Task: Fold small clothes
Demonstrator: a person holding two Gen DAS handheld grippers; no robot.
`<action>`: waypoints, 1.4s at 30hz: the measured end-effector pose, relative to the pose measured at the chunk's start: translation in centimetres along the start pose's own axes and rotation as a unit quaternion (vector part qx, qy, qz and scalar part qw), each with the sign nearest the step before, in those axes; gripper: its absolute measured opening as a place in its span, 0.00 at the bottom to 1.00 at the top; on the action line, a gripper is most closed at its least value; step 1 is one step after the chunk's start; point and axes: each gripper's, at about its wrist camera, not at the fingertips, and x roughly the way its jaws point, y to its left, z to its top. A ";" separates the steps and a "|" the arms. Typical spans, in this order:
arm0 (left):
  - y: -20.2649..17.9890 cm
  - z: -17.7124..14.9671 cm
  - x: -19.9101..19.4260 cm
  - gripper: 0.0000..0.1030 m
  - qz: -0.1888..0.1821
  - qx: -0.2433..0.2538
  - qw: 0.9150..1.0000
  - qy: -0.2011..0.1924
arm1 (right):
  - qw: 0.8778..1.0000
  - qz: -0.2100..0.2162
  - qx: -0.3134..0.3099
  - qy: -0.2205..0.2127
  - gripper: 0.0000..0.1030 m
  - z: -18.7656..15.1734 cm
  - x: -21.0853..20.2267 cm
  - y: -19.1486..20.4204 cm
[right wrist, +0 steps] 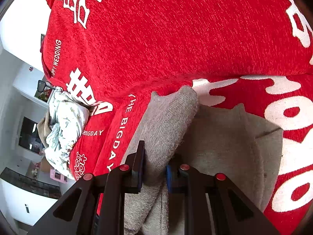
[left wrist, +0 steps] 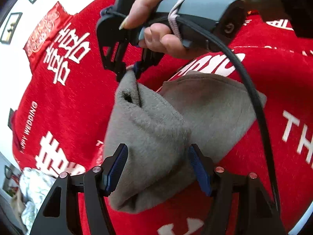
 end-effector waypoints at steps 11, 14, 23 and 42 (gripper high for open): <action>1.4 1.5 -0.8 0.09 -0.052 -0.077 0.996 -0.009 | 1.000 0.004 0.001 -0.008 0.19 0.2 -1.2 -0.9; 1.8 2.5 -1.5 0.09 -0.070 -0.090 0.993 -0.017 | 1.000 0.001 -0.003 -0.012 0.19 0.4 -1.9 -0.9; 0.8 5.2 -1.7 0.09 -0.099 -0.100 0.990 -0.016 | 0.999 -0.013 -0.021 -0.022 0.19 0.9 -4.3 -1.8; -3.3 6.2 4.4 0.10 -0.223 -0.133 0.963 0.076 | 0.997 -0.053 0.047 -0.013 0.27 -1.6 -2.1 -12.1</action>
